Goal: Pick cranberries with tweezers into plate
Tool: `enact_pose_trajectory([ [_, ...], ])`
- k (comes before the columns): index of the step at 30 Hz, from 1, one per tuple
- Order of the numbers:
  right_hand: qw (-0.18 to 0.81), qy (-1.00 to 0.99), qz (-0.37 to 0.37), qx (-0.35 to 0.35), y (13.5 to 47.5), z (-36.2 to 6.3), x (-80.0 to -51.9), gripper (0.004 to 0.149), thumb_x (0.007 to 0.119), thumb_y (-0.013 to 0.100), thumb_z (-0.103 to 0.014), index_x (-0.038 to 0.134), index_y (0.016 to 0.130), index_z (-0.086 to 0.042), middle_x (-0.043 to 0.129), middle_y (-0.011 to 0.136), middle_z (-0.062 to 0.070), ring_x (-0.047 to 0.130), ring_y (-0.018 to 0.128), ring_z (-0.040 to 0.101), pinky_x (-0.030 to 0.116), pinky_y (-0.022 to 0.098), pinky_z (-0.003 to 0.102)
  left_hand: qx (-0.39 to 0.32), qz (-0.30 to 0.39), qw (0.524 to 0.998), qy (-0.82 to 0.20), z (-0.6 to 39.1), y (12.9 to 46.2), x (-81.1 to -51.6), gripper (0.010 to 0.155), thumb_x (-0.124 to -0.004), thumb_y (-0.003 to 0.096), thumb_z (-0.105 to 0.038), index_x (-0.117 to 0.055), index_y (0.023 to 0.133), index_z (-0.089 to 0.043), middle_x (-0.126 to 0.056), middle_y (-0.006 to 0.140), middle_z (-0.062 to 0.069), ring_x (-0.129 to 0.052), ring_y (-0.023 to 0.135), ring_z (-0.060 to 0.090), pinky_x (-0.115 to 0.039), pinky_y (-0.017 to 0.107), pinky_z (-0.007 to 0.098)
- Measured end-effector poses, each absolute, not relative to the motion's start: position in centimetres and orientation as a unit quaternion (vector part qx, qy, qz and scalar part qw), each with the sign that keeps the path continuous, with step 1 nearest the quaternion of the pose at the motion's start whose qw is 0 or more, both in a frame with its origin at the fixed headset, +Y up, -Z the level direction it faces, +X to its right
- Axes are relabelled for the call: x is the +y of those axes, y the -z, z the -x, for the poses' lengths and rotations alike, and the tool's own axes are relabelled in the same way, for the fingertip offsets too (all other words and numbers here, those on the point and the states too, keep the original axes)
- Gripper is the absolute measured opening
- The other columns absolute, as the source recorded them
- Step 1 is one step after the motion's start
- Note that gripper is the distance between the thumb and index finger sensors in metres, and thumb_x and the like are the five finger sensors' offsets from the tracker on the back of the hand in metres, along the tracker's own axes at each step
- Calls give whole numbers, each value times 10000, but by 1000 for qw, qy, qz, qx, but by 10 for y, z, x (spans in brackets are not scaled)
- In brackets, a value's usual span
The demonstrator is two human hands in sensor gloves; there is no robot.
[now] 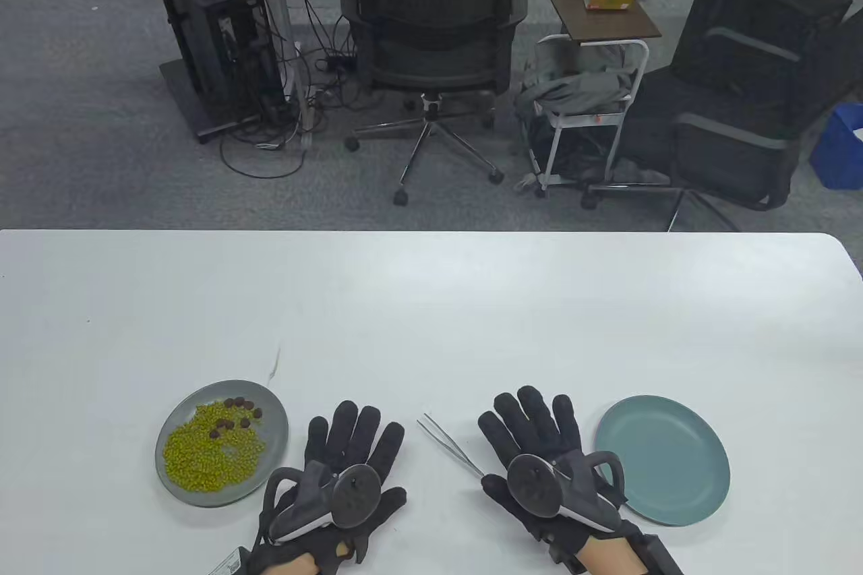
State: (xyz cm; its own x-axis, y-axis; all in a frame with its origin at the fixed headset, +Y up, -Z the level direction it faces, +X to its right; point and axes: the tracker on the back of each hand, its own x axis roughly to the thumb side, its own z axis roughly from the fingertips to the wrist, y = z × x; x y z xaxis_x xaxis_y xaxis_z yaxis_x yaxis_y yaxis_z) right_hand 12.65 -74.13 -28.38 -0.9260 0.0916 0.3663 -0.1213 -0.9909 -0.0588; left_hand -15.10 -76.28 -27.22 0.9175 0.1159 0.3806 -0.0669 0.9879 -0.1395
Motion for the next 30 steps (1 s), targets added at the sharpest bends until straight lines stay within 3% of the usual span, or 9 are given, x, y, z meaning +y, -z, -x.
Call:
enact_pose_trajectory([
  [30,69,-981,-180,-9,288,-132,-743,800,610,324,-665,269,1005,-420,147,1134,-103,118,1106,251,91,795,563,-200,82,975,-59,151,273,-766,853,-608,419,-693,-66,1024,-435,-80,1117,-36,15,1073,328,-74,735,628],
])
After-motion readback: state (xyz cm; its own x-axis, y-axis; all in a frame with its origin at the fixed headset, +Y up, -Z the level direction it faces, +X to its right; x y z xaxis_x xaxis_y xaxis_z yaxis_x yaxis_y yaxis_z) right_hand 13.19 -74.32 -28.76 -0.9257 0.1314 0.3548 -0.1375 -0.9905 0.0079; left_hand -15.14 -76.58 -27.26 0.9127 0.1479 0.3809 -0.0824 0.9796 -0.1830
